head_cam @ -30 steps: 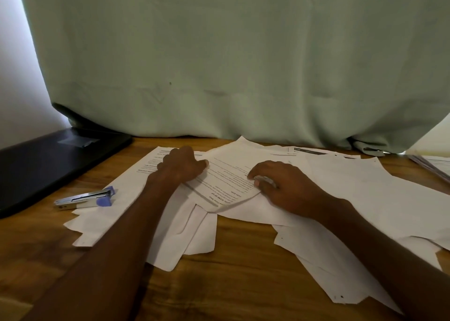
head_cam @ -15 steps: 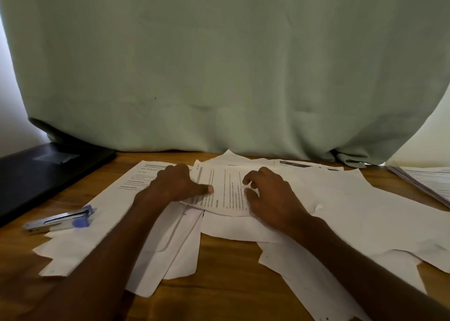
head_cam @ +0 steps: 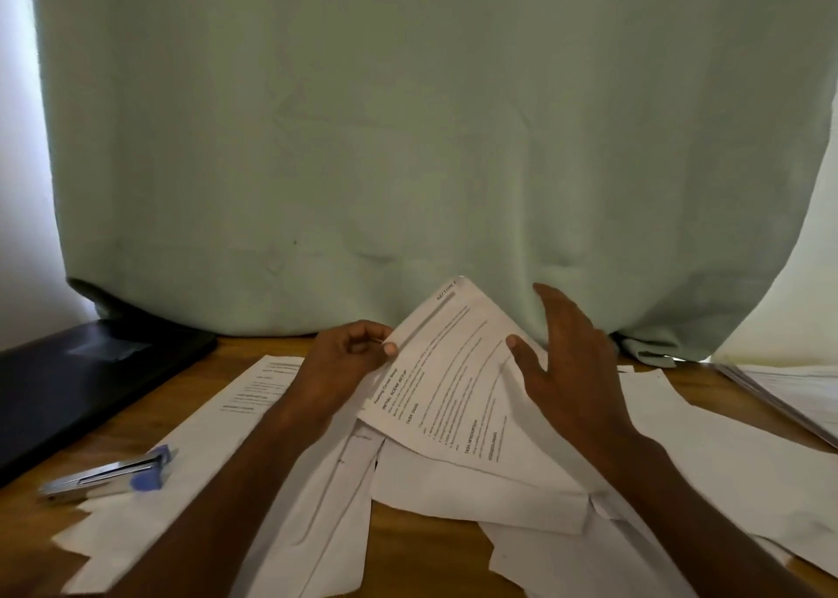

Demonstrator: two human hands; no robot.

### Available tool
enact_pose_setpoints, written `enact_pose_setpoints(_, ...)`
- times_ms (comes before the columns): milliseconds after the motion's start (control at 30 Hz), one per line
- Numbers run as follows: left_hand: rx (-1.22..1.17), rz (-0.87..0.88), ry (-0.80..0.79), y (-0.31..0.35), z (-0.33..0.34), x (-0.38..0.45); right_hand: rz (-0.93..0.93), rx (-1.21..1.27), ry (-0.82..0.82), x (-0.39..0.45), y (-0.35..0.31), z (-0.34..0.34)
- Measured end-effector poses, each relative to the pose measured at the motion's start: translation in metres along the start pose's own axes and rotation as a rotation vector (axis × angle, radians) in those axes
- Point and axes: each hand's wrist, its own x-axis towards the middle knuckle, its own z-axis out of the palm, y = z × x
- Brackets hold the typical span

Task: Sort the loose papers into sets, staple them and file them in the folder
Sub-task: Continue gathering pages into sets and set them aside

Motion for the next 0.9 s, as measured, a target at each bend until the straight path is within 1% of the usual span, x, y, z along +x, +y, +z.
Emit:
enact_pose_setpoints(100, -0.112, -0.015, -0.039, 0.002, -0.001, -0.001, 0.083, 0.041, -0.056, 0.003, 0.004, -0.001)
enact_pose_setpoints(167, -0.203, -0.045, -0.06, 0.003, -0.001, -0.002, 0.138, 0.046, -0.03, 0.006, 0.007, -0.004)
enact_pose_setpoints(267, -0.322, -0.088, -0.039, 0.005, -0.002, -0.002, 0.125, 0.108, 0.041, 0.007, 0.011, -0.009)
enact_pose_setpoints(333, -0.388, -0.109, -0.005, 0.005, -0.003, -0.001, 0.142, 0.143, 0.044, 0.007, 0.009, -0.012)
enact_pose_setpoints(433, -0.458, -0.132, 0.077, 0.002, -0.006, 0.002, 0.249, 0.242, 0.077, 0.007, 0.01, -0.01)
enact_pose_setpoints(500, -0.442, -0.146, 0.118, -0.005, -0.007, 0.005, 0.329, 0.326, 0.123, 0.008, 0.015, -0.007)
enact_pose_setpoints(567, -0.42, -0.149, 0.181, -0.011, -0.007, 0.008, 0.361, 0.342, 0.133, 0.008, 0.017, -0.006)
enact_pose_setpoints(700, -0.446, -0.151, 0.253, -0.009, -0.005, 0.008, 0.417, 0.372, 0.066, 0.006, 0.014, -0.004)
enact_pose_setpoints(800, -0.524, -0.162, 0.263, -0.01, -0.006, 0.007, 0.456, 0.515, -0.068, 0.004, 0.006, -0.003)
enact_pose_setpoints(833, -0.588, -0.171, 0.253, -0.01, -0.005, 0.006, 0.481, 0.583, -0.105, 0.003, 0.006, -0.002)
enact_pose_setpoints(900, -0.684, -0.2, 0.165, -0.01, -0.001, 0.005, 0.53, 0.693, -0.092, 0.0, 0.005, 0.0)
